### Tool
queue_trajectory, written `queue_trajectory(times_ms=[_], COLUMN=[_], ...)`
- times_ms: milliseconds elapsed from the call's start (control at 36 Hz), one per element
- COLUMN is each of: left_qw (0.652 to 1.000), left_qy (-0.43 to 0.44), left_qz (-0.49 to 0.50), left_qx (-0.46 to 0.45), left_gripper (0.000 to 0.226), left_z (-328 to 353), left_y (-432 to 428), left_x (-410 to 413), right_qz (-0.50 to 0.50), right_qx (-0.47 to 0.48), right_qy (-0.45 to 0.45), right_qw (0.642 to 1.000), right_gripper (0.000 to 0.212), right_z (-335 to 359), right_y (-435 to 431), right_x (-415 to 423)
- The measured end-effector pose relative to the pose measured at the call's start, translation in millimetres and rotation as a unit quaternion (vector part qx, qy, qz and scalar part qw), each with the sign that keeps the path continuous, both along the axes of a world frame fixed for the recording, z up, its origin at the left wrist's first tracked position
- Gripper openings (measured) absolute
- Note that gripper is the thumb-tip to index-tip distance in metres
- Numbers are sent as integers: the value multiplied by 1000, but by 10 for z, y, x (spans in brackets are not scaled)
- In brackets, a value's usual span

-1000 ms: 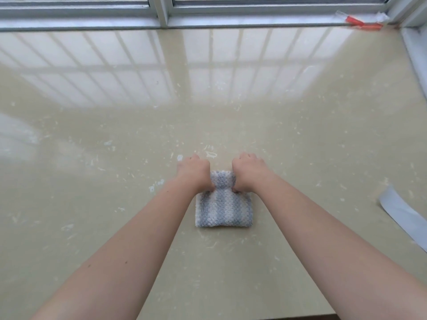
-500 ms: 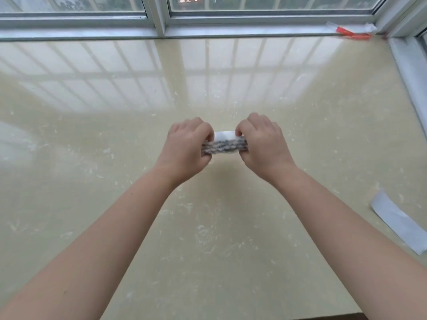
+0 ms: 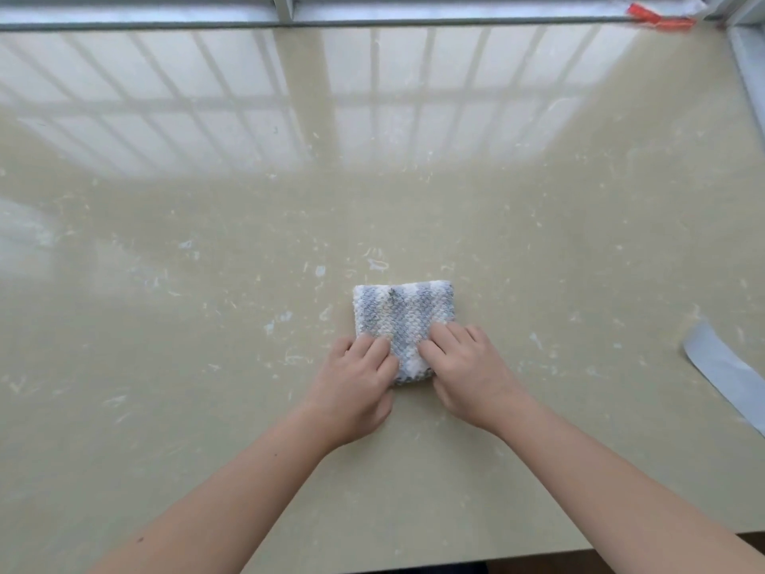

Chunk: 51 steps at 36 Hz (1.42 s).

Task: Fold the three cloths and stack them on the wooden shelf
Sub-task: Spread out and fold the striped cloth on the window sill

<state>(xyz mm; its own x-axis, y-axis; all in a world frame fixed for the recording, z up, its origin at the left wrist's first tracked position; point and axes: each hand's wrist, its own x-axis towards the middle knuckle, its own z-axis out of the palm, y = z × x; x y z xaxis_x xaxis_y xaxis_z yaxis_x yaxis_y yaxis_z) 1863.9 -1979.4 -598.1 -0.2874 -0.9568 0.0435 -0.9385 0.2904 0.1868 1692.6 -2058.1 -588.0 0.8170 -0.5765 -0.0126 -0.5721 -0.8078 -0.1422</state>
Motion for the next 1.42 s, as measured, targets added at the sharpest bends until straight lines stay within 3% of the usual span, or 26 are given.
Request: queue_trajectory(times_ms=[83, 194, 389, 500, 611, 750, 917, 1083, 1194, 1250, 1361, 1417], left_qw=[1000, 995, 957, 951, 956, 978, 971, 973, 969, 964, 943, 938], left_qy=[21, 54, 174, 178, 174, 47, 11, -13, -13, -5, 89, 119], left_qz=[20, 80, 217, 221, 207, 204, 226, 221, 235, 257, 320, 325], left_qx=[5, 20, -80, -127, -111, 3, 72, 63, 70, 70, 9, -28], left_gripper=[19, 24, 26, 27, 26, 46, 55, 60, 58, 59, 56, 55], left_z=[58, 159, 309, 161, -101, -353, -353, -383, -395, -349, -149, -72], left_y=[-27, -152, -498, -586, -561, -441, -449, -432, -414, -426, -429, -417], left_x=[7, 17, 85, -34, -152, -181, -160, -119, -91, -56, -70, -124], right_qz=[-9, -40, -227, -255, -228, -191, -204, -274, -298, -300, -377, -374], right_qx=[22, 33, 84, 91, 93, 112, 84, 154, 201, 253, 297, 261], right_qy=[3, -19, -164, -187, -206, -136, -33, 45, 50, 11, -188, -201], right_qw=[1000, 998, 956, 944, 947, 966, 975, 948, 932, 920, 857, 867], right_gripper=[7, 21, 30, 38, 38, 45, 53, 68, 58, 52, 52, 55], right_z=[49, 123, 305, 215, 23, -333, -388, -372, -325, -256, -31, 49], right_y=[62, 120, -215, -226, -132, -72, -109, -187, -241, -279, -298, -269], right_x=[-51, -71, 208, 482, 672, 578, 511, 331, 227, 231, 223, 274])
